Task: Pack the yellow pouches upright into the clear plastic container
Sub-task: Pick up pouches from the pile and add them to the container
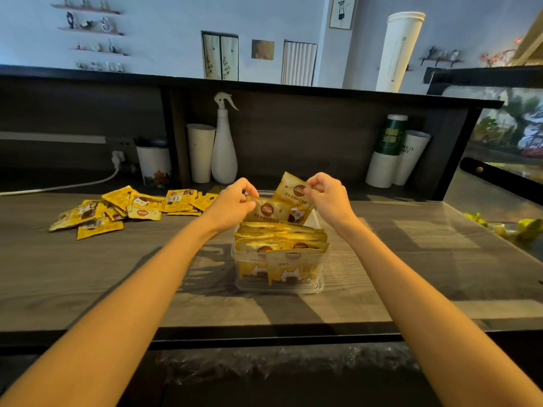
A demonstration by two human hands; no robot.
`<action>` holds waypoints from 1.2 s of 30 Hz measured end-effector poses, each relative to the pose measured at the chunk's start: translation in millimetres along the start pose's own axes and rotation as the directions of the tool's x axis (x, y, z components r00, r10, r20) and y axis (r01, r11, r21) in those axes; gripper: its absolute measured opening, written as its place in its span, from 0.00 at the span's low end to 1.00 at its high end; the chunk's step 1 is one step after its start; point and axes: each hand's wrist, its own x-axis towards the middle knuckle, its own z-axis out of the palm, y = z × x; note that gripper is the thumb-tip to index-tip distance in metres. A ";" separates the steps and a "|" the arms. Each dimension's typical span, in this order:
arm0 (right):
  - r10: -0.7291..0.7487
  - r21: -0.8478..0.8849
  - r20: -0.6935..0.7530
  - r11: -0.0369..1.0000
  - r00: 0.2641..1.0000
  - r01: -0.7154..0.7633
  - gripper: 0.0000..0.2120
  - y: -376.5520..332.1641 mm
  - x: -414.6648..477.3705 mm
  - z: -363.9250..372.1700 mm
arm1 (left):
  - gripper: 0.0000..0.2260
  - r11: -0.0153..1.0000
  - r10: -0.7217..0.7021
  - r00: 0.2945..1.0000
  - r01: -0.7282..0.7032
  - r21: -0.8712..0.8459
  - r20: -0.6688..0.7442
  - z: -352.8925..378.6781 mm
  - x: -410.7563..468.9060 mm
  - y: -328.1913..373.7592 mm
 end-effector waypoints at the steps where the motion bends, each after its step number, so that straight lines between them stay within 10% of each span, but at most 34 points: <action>1: -0.003 -0.007 0.011 1.000 1.000 0.003 0.05 0.3 -1.1 -0.3 | 0.12 1.000 -0.011 0.999 0.011 0.008 0.036 -0.4 -1.7 0.3; 19: 0.057 -0.185 0.399 0.983 0.915 0.019 0.05 3.3 -16.6 -6.9 | 0.11 0.996 -0.076 0.994 0.072 0.045 0.081 1.2 -10.0 7.6; 28: 0.101 -0.227 0.498 0.974 0.861 0.017 0.14 -4.5 -24.0 -11.3 | 0.13 0.851 0.023 0.987 -0.102 0.515 0.157 10.0 -2.0 17.9; 36: 0.116 -0.233 0.513 0.972 0.850 0.008 0.15 -2.4 -22.9 -10.5 | 0.19 0.904 -0.124 0.960 0.005 0.428 0.250 12.4 0.6 21.4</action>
